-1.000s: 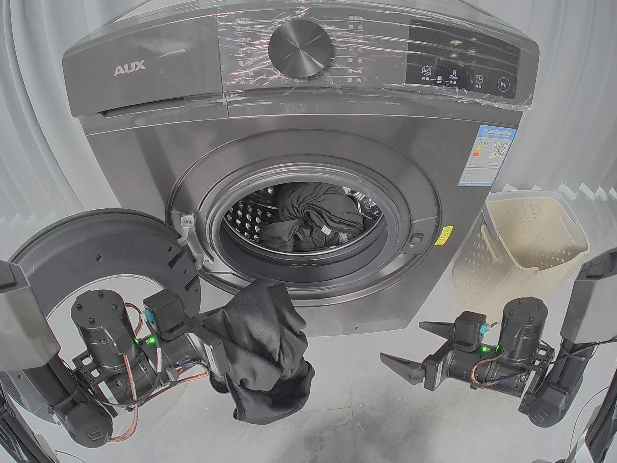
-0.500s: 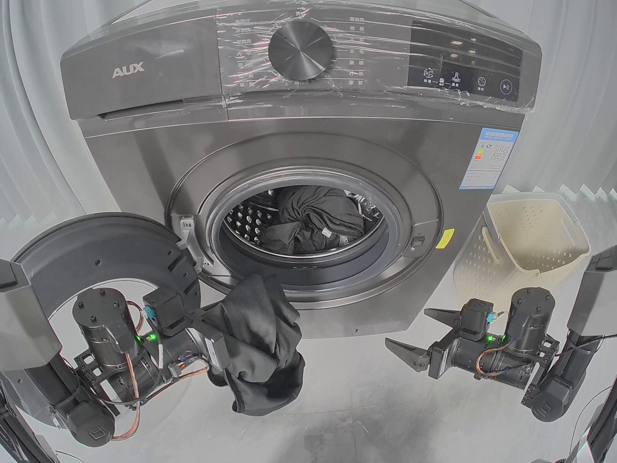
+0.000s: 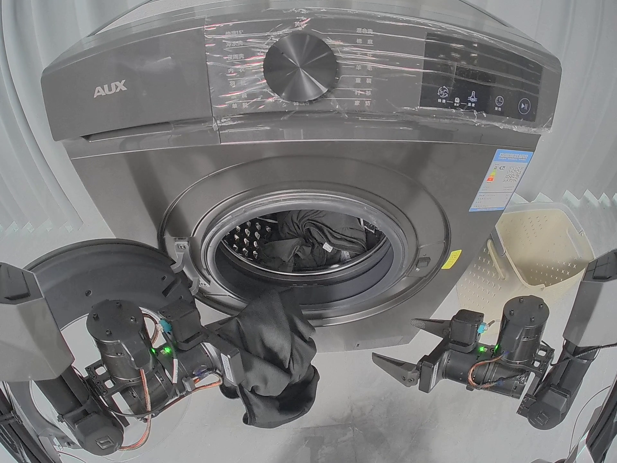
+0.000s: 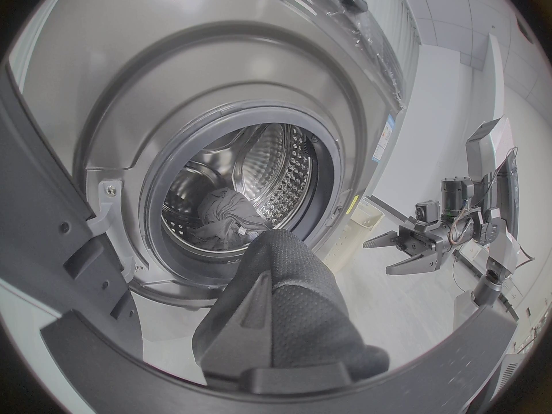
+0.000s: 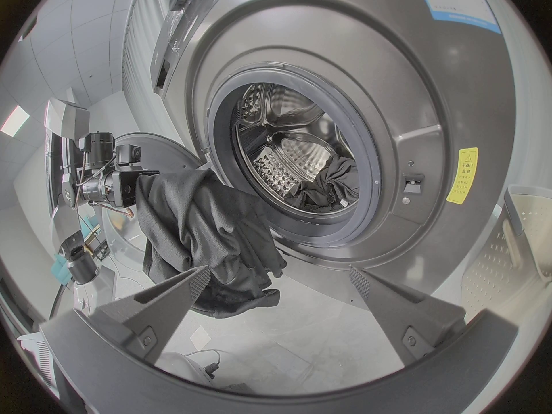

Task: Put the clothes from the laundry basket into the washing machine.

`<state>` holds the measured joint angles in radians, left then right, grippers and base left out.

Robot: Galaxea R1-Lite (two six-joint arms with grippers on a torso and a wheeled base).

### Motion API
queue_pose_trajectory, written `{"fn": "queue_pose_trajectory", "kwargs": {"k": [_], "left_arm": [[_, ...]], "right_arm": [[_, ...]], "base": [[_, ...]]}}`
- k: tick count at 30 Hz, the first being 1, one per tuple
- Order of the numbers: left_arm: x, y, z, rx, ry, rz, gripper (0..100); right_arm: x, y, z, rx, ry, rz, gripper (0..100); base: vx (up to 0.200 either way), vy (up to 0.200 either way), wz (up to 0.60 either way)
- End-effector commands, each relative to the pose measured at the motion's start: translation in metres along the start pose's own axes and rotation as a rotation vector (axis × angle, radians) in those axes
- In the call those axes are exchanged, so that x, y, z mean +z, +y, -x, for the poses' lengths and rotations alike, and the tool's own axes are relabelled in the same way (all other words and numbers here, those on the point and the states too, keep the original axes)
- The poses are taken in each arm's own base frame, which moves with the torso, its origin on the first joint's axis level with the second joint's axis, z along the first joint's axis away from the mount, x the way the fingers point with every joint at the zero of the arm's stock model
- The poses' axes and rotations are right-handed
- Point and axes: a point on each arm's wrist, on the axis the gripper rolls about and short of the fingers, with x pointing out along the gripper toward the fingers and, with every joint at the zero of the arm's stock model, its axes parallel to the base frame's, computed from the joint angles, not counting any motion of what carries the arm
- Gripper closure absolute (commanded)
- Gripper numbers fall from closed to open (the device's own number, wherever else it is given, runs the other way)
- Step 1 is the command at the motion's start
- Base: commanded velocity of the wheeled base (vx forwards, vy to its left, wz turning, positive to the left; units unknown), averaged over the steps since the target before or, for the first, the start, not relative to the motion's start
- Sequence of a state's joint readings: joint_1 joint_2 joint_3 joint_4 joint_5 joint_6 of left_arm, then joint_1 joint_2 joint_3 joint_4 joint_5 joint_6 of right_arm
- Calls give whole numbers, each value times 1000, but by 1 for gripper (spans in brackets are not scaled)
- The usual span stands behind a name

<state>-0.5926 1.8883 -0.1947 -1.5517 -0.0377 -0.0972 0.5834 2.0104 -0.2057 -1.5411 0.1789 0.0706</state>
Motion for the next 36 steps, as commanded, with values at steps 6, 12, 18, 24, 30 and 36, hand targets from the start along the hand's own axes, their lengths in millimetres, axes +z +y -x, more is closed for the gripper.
{"fn": "queue_pose_trajectory", "kwargs": {"k": [6, 12, 18, 24, 30, 36], "left_arm": [[-8, -19, -21, -19, 9, -8, 100], [-6, -19, -56, -46, -42, -9, 100], [-14, -20, -91, -108, -60, 0, 100], [-24, -10, -136, -73, -116, 13, 100], [-27, 5, -173, 6, -193, 18, 100], [-28, 11, -201, 67, -215, 26, 100]], "right_arm": [[-9, 15, 8, 54, 49, 8, 0], [-12, 26, 13, 92, 69, 17, 0], [-12, 29, 16, 106, 71, 21, 0], [-10, 29, 15, 108, 63, 25, 0], [-8, 29, 18, 107, 54, 28, 0], [-8, 30, 18, 109, 56, 28, 0]], "base": [[0, 0, 0], [0, 0, 0], [0, 0, 0], [0, 0, 0], [0, 0, 0], [0, 0, 0]]}}
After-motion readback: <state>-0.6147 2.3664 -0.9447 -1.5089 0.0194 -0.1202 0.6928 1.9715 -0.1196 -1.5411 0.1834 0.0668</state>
